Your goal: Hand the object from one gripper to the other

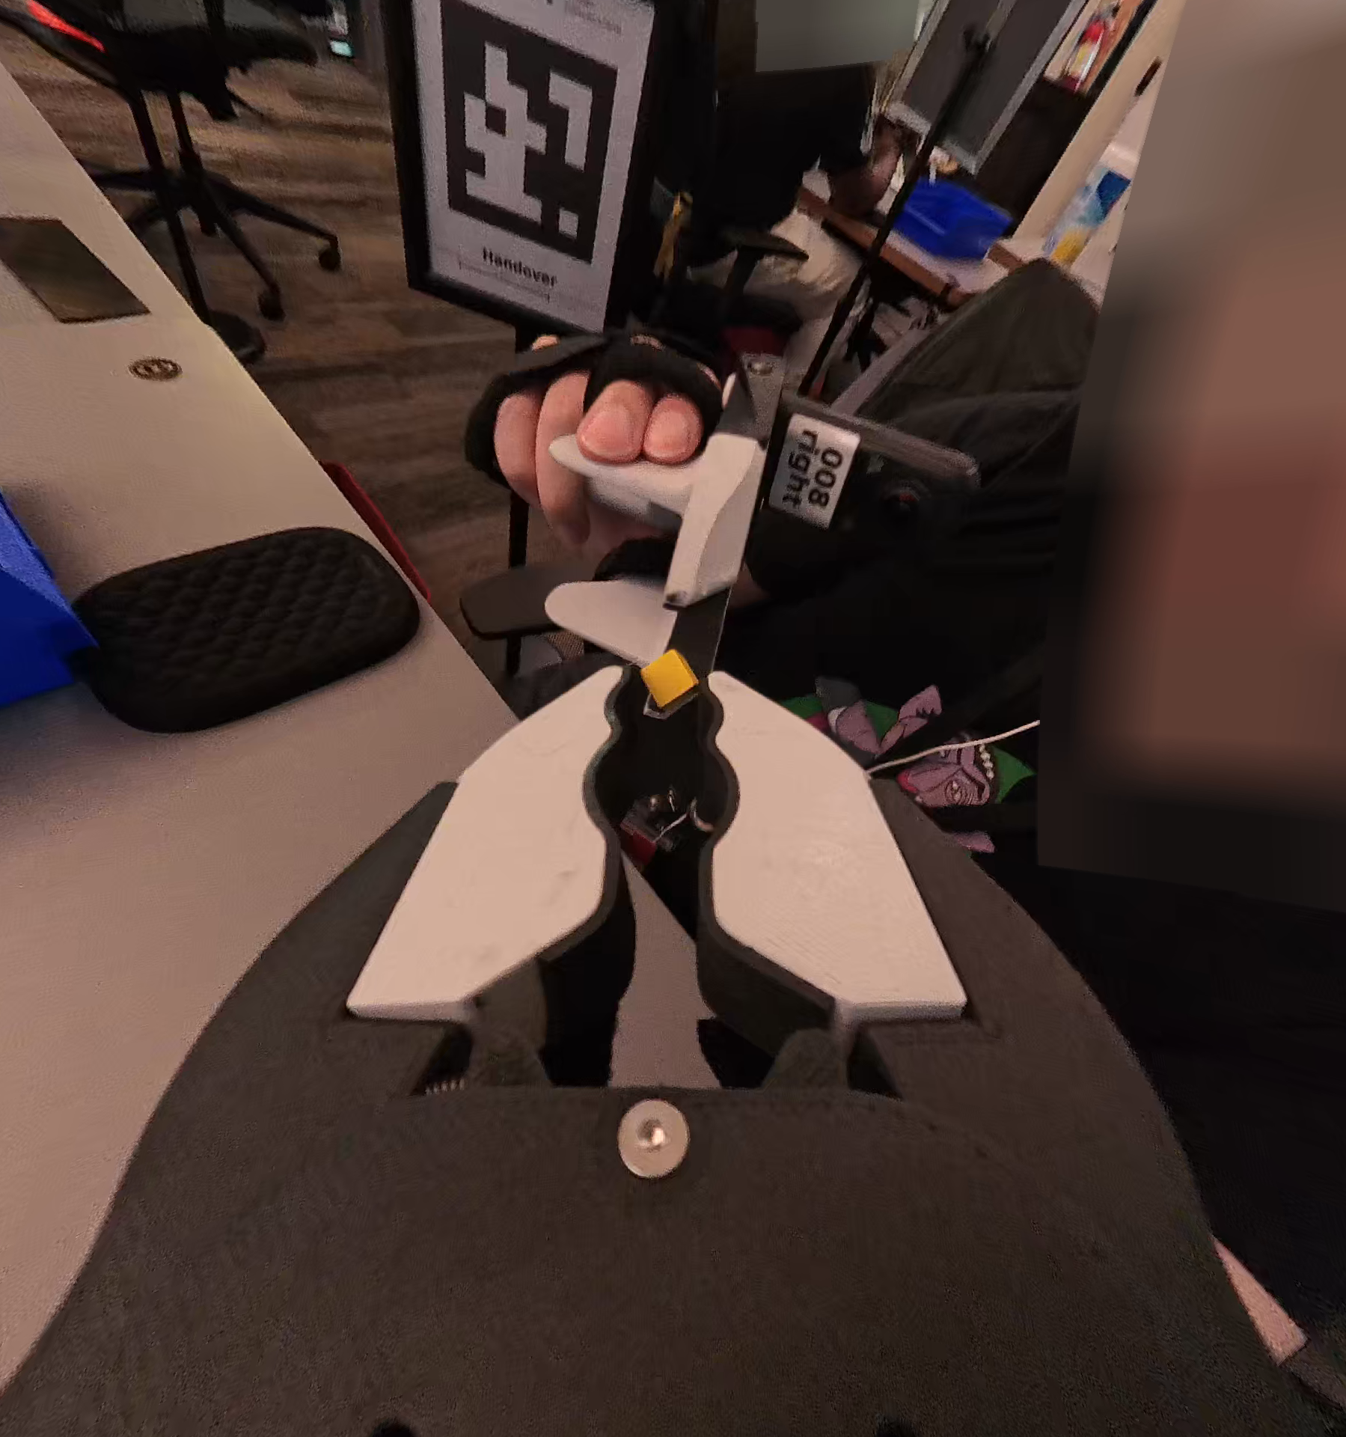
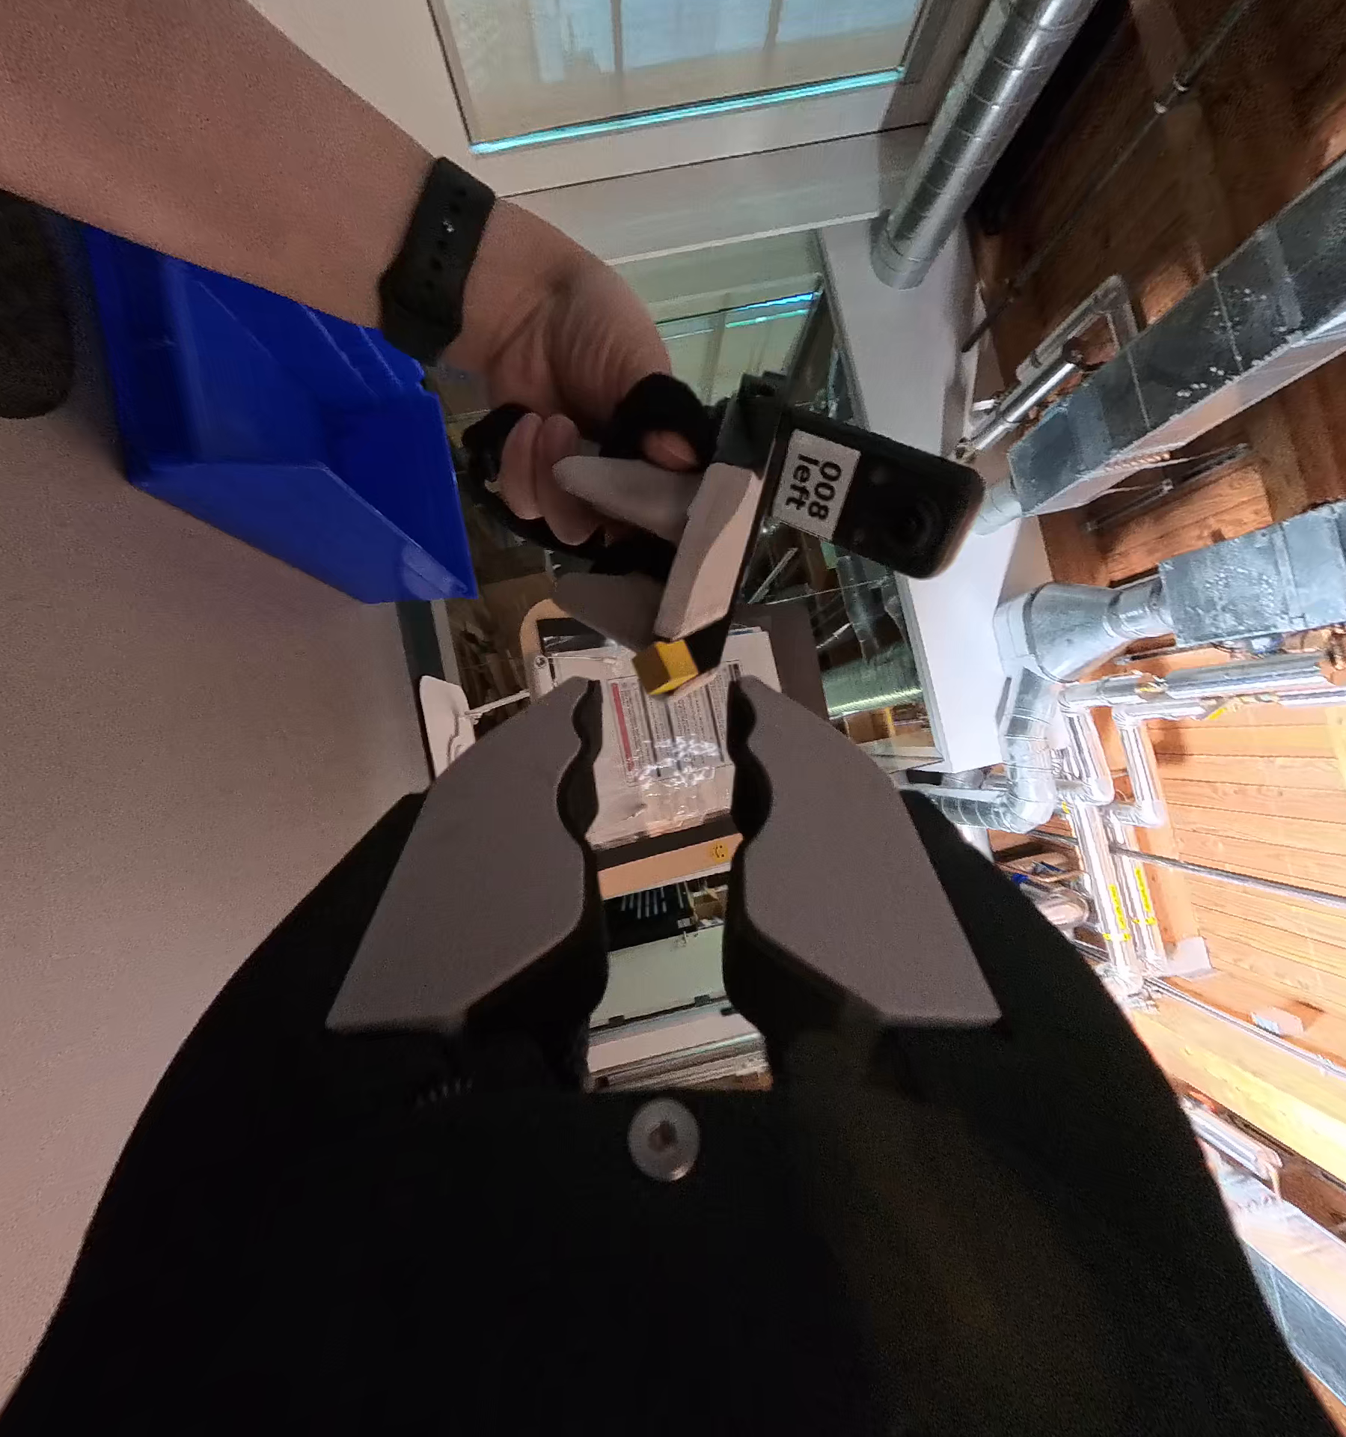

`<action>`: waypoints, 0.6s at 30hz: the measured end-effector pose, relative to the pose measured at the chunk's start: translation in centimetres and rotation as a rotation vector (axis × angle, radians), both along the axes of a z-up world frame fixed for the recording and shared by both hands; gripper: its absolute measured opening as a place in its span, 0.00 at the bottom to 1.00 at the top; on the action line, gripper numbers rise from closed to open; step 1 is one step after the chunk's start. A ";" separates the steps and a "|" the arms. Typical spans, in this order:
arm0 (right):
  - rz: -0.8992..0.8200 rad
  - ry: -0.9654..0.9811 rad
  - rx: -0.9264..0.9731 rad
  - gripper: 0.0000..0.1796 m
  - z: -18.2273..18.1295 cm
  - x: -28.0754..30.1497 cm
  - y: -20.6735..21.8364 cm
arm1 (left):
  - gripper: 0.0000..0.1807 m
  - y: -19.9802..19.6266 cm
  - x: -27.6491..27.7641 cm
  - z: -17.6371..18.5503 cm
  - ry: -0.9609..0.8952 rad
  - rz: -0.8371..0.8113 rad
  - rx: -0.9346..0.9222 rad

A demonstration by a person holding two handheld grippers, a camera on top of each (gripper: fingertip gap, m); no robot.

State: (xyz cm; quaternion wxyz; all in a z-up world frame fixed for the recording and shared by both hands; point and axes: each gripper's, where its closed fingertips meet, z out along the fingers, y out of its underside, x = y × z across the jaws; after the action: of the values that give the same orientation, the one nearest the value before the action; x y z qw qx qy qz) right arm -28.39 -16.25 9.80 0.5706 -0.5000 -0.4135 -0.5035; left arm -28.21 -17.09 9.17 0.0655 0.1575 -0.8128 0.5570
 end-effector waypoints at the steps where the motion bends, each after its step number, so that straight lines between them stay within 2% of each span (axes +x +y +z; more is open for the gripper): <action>1: 0.003 -0.001 -0.014 0.18 -0.2 -0.1 0.0 | 0.07 -0.1 0.0 -0.4 -0.003 0.000 0.026; 8: -0.021 -0.033 -0.136 0.13 -2.2 -0.1 0.4 | 0.07 -0.2 -0.2 -2.1 0.020 -0.015 0.111; 18: -0.020 -0.015 -0.157 0.08 -3.0 -0.1 1.0 | 0.07 -0.1 -0.4 -3.2 0.021 -0.029 0.168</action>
State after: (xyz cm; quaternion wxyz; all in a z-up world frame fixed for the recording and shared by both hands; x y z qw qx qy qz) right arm -28.54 -15.30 6.81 0.5216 -0.5434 -0.4509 -0.4789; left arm -28.65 -17.21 5.96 0.0685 0.1566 -0.8582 0.4840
